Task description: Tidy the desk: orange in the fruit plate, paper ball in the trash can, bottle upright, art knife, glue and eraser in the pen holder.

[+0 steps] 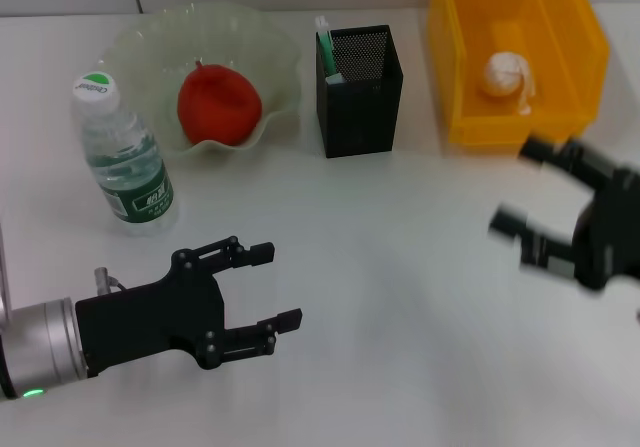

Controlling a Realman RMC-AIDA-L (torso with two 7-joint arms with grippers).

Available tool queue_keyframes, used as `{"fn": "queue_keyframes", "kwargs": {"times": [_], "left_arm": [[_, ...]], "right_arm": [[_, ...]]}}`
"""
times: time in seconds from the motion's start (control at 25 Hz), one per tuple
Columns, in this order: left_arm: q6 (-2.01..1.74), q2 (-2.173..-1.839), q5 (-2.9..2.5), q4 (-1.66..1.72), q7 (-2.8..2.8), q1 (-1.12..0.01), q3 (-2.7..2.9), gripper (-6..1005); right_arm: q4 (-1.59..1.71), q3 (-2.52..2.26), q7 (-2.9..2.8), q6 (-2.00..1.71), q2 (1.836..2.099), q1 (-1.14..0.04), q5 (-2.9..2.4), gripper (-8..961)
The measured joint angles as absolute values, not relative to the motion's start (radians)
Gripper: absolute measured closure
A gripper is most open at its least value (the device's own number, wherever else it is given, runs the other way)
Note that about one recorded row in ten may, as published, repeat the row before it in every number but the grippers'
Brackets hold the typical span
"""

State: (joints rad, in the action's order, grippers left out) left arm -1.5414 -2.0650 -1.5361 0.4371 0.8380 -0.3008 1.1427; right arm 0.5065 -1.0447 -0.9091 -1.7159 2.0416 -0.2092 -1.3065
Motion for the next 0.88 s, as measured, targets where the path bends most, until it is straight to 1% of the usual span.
{"fn": "queue_keyframes", "kwargs": {"times": [0.12,0.16,0.72,0.88], "left_arm": [[-1.540,-2.065,-1.536,0.437,0.838,-0.303,1.143,220],[-1.540,-2.065,-1.536,0.437,0.838,-0.303,1.143,220],[-1.544,-2.066,-1.539,0.432,0.839,-0.313,1.143,220],[-1.546,-2.068,-1.538,0.432,0.839,-0.313,1.143,220]], "right_arm": [[0.496,-1.018,-0.857,-1.747,2.050,-0.187,-1.445,111],[0.498,-1.016,-0.849,-1.749,2.058,-0.178,-1.499,110],[0.488,-1.016,-0.849,-1.722,2.065,-0.185,-1.539,110],[0.488,-1.021,-0.854,-1.702,2.071,-0.192,-1.540,110]]}}
